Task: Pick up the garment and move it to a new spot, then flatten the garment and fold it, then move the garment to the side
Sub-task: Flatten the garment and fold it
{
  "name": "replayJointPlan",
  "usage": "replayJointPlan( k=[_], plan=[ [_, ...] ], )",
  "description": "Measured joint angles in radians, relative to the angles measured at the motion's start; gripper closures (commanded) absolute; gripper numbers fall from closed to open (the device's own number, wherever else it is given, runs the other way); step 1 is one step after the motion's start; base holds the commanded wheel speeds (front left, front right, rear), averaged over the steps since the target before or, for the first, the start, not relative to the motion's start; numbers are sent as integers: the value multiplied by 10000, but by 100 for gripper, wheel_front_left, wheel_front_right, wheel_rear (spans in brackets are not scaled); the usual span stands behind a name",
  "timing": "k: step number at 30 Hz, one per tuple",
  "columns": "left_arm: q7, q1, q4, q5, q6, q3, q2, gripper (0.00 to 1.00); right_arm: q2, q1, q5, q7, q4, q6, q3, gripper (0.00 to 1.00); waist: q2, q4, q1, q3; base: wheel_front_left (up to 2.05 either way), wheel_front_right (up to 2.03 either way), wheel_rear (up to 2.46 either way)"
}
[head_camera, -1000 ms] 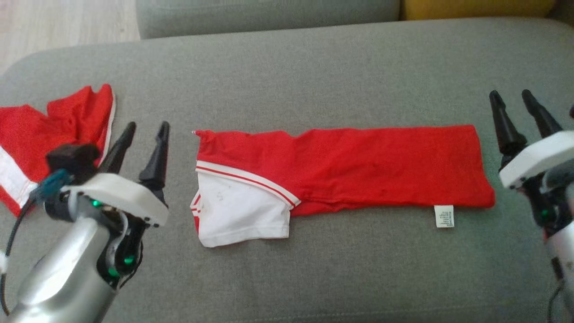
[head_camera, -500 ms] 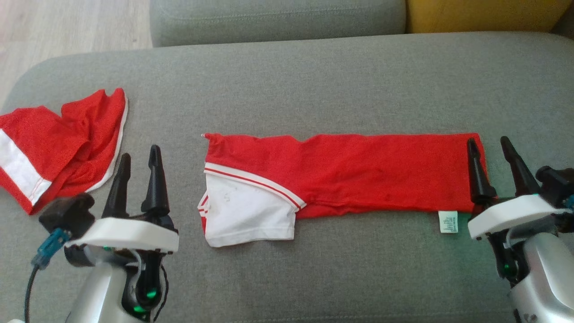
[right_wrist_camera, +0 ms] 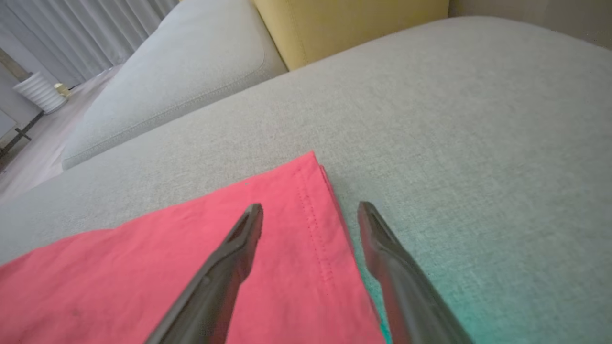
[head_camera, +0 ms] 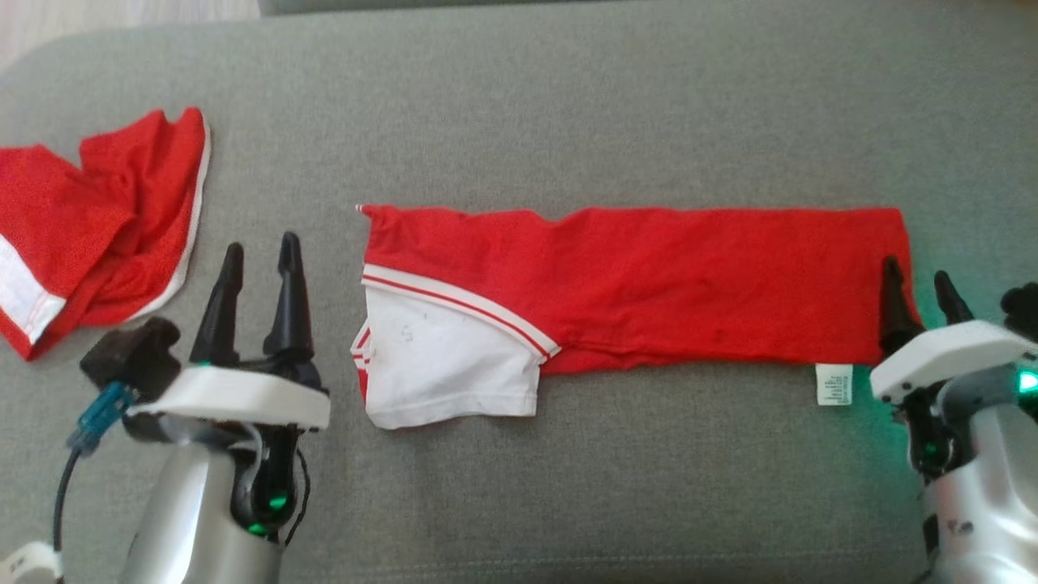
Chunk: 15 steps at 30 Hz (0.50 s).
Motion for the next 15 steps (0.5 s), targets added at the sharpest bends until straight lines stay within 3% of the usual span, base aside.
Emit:
replayJointPlan(
  k=[7,13,14,15],
  plan=[
    [0,-481,326,349,-268,27,-134,0,253,-775,-454,780,840,0,-993,0,0,107,0,608,0,0,0],
    [0,-724,460,514,-437,163,-199,0,291,-1303,-506,1517,930,0,-1085,0,0,133,0,881,0,0,0],
    [0,-731,479,514,-439,209,-213,0,288,-1336,-474,1659,920,0,-1049,63,0,130,0,894,0,0,0],
    [0,-732,499,514,-439,259,-224,0,284,-1353,-389,1781,892,0,-1009,100,0,128,0,897,0,0,0]
  ],
)
